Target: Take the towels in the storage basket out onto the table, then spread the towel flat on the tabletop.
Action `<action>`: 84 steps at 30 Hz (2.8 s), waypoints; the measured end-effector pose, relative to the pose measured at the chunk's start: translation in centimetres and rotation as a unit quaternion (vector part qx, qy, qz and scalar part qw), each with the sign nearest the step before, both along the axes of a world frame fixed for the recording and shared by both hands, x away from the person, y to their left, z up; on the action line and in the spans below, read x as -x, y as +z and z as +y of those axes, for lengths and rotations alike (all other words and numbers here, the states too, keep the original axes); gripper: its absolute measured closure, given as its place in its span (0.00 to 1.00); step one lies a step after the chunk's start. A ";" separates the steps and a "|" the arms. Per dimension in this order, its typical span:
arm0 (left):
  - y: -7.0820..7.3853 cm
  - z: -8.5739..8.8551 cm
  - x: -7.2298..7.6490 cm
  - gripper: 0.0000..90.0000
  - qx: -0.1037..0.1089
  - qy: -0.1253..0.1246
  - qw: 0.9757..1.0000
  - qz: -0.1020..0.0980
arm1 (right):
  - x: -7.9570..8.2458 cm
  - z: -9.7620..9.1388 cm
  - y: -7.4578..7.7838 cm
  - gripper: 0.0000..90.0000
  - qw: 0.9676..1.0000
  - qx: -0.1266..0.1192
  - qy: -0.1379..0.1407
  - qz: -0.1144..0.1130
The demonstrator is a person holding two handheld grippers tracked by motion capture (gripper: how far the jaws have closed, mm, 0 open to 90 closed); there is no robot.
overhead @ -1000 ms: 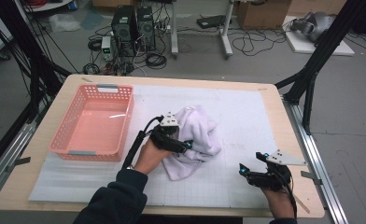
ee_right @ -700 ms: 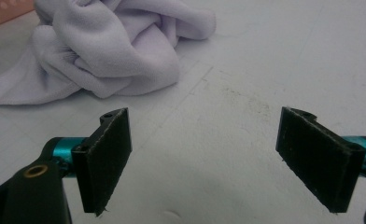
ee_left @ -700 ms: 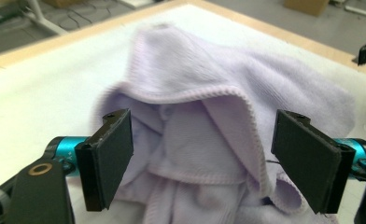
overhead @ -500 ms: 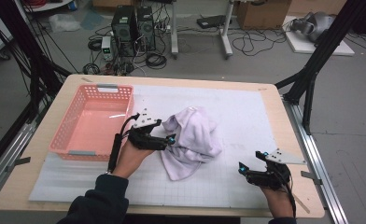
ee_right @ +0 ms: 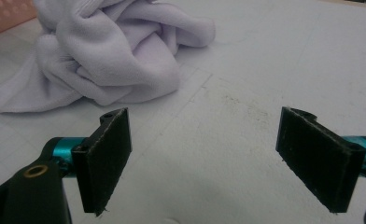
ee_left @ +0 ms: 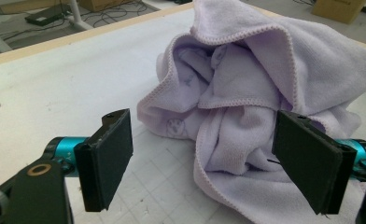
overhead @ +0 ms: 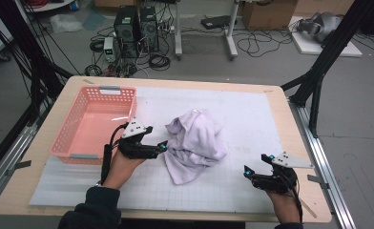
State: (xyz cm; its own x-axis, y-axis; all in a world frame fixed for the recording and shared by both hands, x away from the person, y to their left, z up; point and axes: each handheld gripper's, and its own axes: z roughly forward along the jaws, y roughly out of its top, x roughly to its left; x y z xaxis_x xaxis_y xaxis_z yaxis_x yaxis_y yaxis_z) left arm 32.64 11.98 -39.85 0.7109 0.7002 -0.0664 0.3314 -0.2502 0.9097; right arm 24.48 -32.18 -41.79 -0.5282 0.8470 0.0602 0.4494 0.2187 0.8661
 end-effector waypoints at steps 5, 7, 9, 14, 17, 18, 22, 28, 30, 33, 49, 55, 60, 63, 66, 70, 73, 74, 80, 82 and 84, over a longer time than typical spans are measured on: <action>0.1 0.2 0.0 0.23 0.002 0.001 1.000 0.002 | 0.0 0.1 0.0 0.18 1.000 0.001 -0.001 0.000; 0.1 0.2 -0.1 0.23 0.003 0.001 1.000 0.000 | -0.1 0.2 0.0 0.18 1.000 0.001 0.000 0.003; 0.1 0.2 -0.2 0.23 0.006 0.004 1.000 0.000 | -0.1 0.2 -0.1 0.18 1.000 0.003 0.002 0.003; 0.3 -0.2 -0.5 0.23 0.004 0.000 1.000 0.007 | 0.1 -0.1 -0.2 0.18 1.000 0.003 -0.003 0.006; 0.5 -0.6 -0.4 0.23 0.006 -0.007 1.000 0.005 | 0.3 -0.2 -0.2 0.18 1.000 0.005 -0.004 0.003; 0.5 -0.8 -0.4 0.23 0.007 -0.010 1.000 0.006 | 0.3 -0.2 -0.2 0.18 1.000 0.006 -0.003 0.003; 0.8 -1.7 -0.5 0.24 0.010 -0.016 1.000 0.005 | 0.6 -0.3 -0.2 0.18 1.000 0.006 -0.002 0.005; 2.0 -3.6 -1.0 0.25 0.013 -0.037 0.999 -0.002 | 0.6 -0.4 -0.2 0.18 1.000 0.005 -0.001 0.005; 2.3 -4.2 -1.2 0.26 0.012 -0.047 0.999 -0.003 | 0.5 -0.3 -0.2 0.18 1.000 0.006 0.002 0.003; 2.6 -5.1 -1.6 0.31 0.007 -0.064 0.998 0.000 | 0.4 -0.2 -0.3 0.18 1.000 0.006 0.003 0.004; 1.9 -7.5 -2.7 0.96 -0.056 -0.098 0.993 0.022 | 0.3 0.1 -0.4 0.18 1.000 0.004 0.006 0.009; 2.1 -5.9 -1.9 0.97 -0.051 -0.085 0.995 0.019 | -0.1 0.2 -0.4 0.18 1.000 0.002 0.008 0.012; 2.2 -4.3 -0.7 0.97 -0.047 -0.078 0.996 0.012 | -0.9 0.5 -0.2 0.18 1.000 0.000 0.013 0.012; 2.1 -3.2 0.1 0.97 -0.041 -0.073 0.996 0.010 | -1.8 0.9 0.0 0.18 1.000 0.000 0.017 0.017; 2.0 -2.1 0.9 0.97 -0.039 -0.067 0.997 0.008 | -3.1 1.5 0.1 0.19 0.999 -0.001 0.026 0.021; 1.8 -1.1 2.0 0.97 -0.035 -0.063 0.997 0.003 | -5.4 3.1 0.0 0.20 0.998 -0.010 0.042 0.038; 1.7 -0.6 2.9 0.97 -0.036 -0.062 0.997 0.001 | -7.0 4.3 -0.2 0.25 0.997 -0.005 0.053 0.052; 1.6 -0.5 3.2 0.97 -0.037 -0.064 0.997 0.000 | -7.5 4.8 -0.3 0.28 0.997 -0.006 0.057 0.056; 0.9 0.0 4.5 0.97 -0.042 -0.070 0.997 0.001 | -10.1 8.2 -0.9 0.41 0.993 -0.011 0.083 0.087; 0.6 0.1 4.8 0.97 -0.043 -0.071 0.997 0.001 | -10.9 9.3 -1.5 0.43 0.990 -0.003 0.088 0.112; 0.4 0.2 5.1 0.97 -0.043 -0.073 0.996 0.003 | -11.5 10.3 -2.1 0.51 0.986 0.006 0.093 0.138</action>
